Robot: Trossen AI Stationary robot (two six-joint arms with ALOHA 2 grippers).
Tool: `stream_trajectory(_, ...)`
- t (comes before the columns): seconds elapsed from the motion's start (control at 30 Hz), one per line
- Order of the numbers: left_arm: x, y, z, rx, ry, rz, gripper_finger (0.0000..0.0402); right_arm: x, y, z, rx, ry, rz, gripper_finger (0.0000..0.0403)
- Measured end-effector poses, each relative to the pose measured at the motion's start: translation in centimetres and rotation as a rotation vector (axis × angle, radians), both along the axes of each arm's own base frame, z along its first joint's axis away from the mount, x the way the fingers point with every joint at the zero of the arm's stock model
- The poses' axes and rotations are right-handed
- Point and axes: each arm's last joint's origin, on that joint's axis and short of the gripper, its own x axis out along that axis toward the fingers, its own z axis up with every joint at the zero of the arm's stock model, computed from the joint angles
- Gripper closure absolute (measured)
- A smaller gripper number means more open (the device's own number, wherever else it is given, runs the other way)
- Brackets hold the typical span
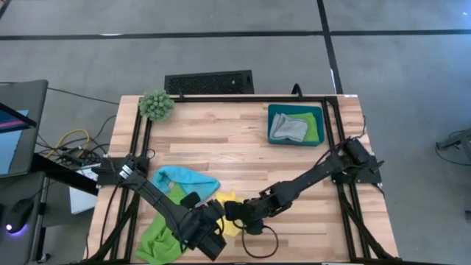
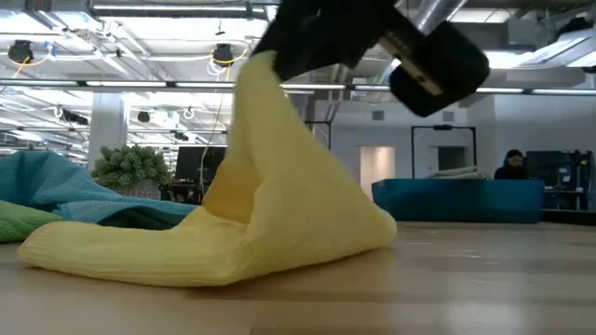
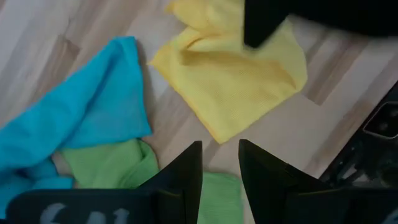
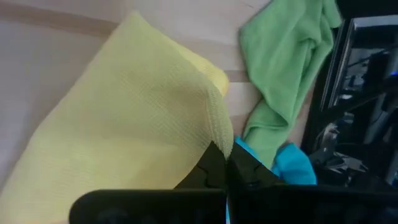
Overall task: Fold microfiber towels
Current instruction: Fold the yellow microfiber cloth
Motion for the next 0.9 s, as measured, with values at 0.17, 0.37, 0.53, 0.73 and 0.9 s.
stream_trajectory(0.17, -0.5, -0.7, 0.0, -0.009, -0.013, 0.031, 0.0303, 1.9, 0.0, -0.7, 0.022, -0.031, -0.015, 0.0396)
stream_trajectory(0.37, -0.8, -1.0, 0.0, -0.013, -0.015, 0.034, 0.0303, 3.3, 0.3, -2.4, 0.022, -0.004, -0.015, 0.0388)
stream_trajectory(0.53, -0.8, -1.0, 0.0, -0.012, -0.016, 0.033, 0.0303, 3.6, 0.7, -3.3, 0.018, 0.009, -0.007, 0.0380)
stream_trajectory(0.73, -0.8, -1.0, 0.0, -0.006, -0.015, 0.017, 0.0303, 3.9, 0.9, -2.7, 0.087, -0.030, -0.042, 0.0364)
stream_trajectory(0.9, -0.8, -1.0, 0.0, -0.005, -0.015, 0.017, 0.0303, 3.9, 0.9, -2.7, 0.088, -0.037, -0.040, 0.0345)
